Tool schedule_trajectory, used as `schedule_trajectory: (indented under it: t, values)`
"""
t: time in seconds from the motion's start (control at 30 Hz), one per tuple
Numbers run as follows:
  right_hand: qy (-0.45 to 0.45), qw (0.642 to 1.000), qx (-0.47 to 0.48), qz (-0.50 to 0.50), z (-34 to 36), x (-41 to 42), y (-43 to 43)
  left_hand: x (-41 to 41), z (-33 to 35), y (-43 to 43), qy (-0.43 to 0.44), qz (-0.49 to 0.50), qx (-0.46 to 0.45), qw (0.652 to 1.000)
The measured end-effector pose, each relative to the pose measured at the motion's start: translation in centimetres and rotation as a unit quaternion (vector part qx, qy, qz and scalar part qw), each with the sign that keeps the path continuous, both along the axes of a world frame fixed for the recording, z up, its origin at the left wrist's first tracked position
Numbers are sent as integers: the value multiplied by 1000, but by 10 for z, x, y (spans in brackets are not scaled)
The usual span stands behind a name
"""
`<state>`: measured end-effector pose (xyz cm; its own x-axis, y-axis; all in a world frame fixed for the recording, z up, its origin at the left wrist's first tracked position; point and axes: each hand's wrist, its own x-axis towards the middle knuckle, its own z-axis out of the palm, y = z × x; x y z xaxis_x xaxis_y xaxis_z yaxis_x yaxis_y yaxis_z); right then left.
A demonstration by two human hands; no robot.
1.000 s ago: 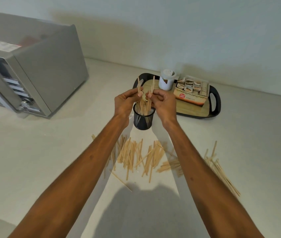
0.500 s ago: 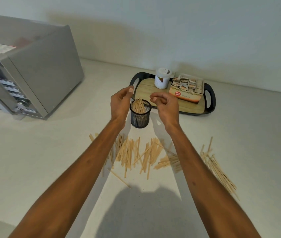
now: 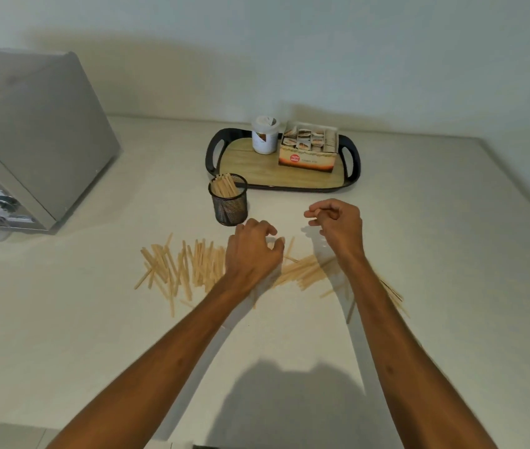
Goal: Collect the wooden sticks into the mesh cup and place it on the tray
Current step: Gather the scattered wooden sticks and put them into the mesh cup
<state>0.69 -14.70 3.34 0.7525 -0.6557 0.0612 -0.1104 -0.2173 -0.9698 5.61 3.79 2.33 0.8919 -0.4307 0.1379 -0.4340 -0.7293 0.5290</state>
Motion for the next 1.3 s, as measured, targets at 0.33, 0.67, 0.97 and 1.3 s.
schedule_trajectory:
  t: [0.33,0.67,0.97,1.3]
  values:
    - [258,934,-222,-105,-9,-98,-46,-35,-14,-16,-44,5,202,978]
    - [376,870,-318,-27,-25,-125,-25,-68,-23,-41,-56,-28,209,976]
    - [340,876,-341,-35,-31,-119,-4,-73,-25,-51,-90,-66,183,977]
    - [314,909,-270,-49,-25,-107,3,-63,-28,-59,-39,-73,121,989]
